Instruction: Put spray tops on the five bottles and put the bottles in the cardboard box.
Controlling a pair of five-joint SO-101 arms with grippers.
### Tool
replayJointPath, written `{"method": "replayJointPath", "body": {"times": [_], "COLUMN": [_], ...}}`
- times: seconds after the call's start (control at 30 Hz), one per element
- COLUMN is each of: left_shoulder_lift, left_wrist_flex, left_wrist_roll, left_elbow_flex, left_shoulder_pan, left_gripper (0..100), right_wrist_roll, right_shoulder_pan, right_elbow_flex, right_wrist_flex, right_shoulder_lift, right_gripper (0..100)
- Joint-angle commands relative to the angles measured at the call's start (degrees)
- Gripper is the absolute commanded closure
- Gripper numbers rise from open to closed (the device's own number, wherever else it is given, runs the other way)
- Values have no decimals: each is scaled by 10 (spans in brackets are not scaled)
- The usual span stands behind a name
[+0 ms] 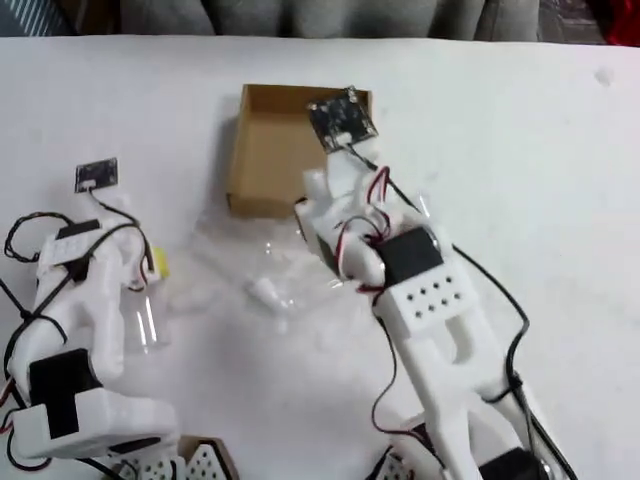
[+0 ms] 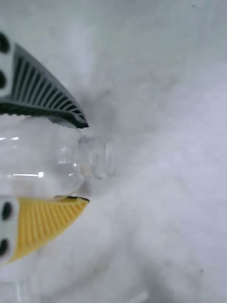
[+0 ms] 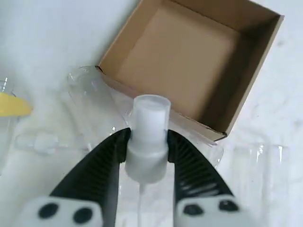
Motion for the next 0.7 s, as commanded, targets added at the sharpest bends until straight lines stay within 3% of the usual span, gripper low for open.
{"method": "replayJointPath", "body": {"times": [0.0,0.33,0.67], "left_shoulder_lift": [-29,-29,-29], "left_wrist_flex": [-8,55,168], "left_wrist_roll": [5,9,10], "left_elbow_flex": [-25,-112,-223], "left_shoulder_pan": [9,30,97], "left_gripper": [972,973,973], "right_wrist_roll": [-5,-4,-4], "right_shoulder_pan": [15,60,65], "right_elbow_flex": [22,89,91], "right_wrist_flex": [-51,-195,-214], "right_shoulder_lift": [-51,-53,-52], "right_gripper": [982,982,982]}}
